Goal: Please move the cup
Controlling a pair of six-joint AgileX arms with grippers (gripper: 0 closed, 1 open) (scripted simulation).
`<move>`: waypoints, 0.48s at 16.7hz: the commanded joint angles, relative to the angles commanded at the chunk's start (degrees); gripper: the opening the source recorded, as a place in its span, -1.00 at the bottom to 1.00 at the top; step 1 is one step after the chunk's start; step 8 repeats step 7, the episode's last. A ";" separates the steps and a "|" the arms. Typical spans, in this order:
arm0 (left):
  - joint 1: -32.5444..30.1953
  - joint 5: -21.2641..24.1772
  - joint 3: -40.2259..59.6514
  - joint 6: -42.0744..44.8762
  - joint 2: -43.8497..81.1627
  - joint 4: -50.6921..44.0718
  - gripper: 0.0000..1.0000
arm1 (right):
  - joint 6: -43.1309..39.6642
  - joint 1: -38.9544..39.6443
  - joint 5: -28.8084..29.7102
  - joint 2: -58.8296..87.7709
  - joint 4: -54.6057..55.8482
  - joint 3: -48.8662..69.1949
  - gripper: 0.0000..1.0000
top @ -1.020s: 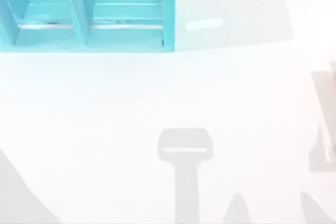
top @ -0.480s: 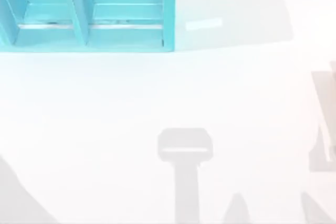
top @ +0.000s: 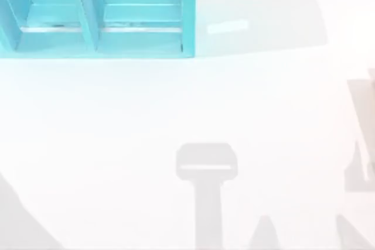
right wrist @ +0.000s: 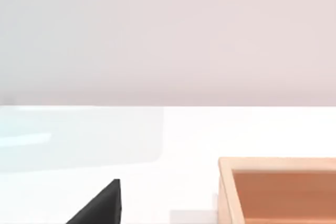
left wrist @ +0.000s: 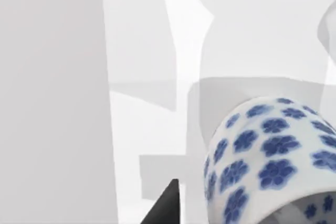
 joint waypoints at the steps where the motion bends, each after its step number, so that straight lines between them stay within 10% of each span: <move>1: 0.00 0.00 0.00 0.00 0.00 0.00 0.96 | 0.00 0.00 0.00 0.00 0.00 0.00 1.00; 8: 0.00 0.00 0.00 0.00 0.00 0.00 1.00 | 0.00 0.00 0.00 0.00 0.00 0.00 1.00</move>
